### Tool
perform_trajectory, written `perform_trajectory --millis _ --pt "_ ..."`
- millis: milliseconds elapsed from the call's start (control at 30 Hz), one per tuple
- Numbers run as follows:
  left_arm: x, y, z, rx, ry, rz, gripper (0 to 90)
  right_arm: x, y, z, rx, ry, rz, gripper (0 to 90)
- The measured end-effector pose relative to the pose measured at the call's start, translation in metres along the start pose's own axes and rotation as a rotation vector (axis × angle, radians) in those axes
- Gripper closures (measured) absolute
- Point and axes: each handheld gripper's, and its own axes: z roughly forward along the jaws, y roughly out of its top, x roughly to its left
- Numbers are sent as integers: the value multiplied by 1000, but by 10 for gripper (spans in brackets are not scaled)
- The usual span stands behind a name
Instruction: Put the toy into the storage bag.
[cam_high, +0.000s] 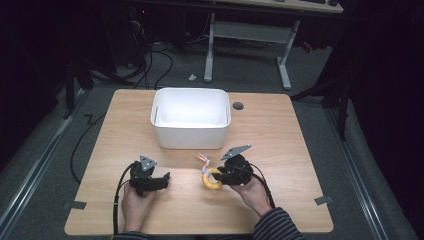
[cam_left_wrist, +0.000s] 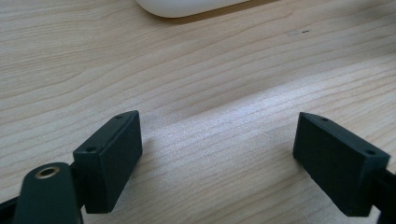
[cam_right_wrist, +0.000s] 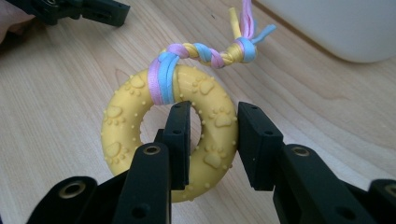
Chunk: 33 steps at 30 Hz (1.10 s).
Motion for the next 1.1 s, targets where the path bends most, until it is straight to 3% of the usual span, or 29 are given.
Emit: perform_trajectory --millis 200,633,900,1100 --pt "0 0 0 0 0 0 158 6 7 -17 -23 -10 -38 668" --pt "0 0 0 -1 0 2 158 14 26 -54 -79 15 -91 669" --pt "0 0 0 1 -4 5 159 8 41 -70 -113 35 -94 672" --pt "0 0 0 0 -4 5 159 4 58 -86 -130 15 -109 673"
